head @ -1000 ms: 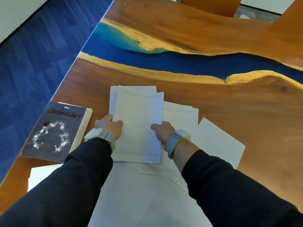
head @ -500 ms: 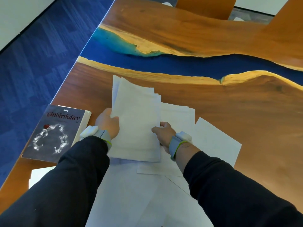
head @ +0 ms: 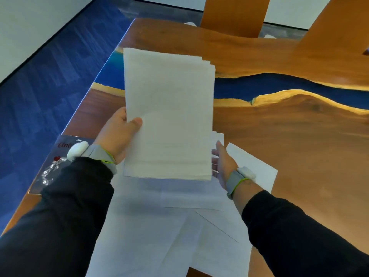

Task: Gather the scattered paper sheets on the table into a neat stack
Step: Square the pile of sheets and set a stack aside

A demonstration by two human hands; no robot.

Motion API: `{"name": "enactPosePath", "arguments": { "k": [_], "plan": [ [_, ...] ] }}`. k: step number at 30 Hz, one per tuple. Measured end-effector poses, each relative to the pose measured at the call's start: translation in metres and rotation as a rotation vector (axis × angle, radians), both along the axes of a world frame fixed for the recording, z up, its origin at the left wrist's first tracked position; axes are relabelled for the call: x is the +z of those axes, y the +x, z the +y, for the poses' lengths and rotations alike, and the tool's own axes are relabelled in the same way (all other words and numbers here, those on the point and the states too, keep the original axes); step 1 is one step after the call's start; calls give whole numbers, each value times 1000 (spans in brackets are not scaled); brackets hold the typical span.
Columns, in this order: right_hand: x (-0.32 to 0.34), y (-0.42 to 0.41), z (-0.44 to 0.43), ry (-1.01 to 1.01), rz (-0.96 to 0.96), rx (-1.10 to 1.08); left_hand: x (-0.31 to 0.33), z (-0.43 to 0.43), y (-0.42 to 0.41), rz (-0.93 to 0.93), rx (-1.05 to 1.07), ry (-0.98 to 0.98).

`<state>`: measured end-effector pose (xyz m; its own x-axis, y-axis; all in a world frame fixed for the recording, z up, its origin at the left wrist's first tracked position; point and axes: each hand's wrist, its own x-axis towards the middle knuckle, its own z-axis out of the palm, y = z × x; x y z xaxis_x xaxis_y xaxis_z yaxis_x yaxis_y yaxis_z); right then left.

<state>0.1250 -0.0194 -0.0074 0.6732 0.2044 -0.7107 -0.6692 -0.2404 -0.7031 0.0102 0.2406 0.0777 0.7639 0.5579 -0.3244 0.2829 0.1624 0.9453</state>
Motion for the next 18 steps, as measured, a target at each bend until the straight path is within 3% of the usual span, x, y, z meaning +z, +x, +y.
{"name": "enactPosePath", "arguments": {
  "k": [4,9,12,18],
  "plan": [
    [4,5,-26,226,124,-33,-28,-29,5,20,-63,-250],
    [-2,1,-54,366,346,10,-82,-69,-3,414,-171,-250],
    [-10,-6,-52,108,258,161,-103,-83,-6,628,-211,-35],
    [-25,-1,-47,-526,-154,365,-95,-101,5,662,-120,96]
  ]
}}
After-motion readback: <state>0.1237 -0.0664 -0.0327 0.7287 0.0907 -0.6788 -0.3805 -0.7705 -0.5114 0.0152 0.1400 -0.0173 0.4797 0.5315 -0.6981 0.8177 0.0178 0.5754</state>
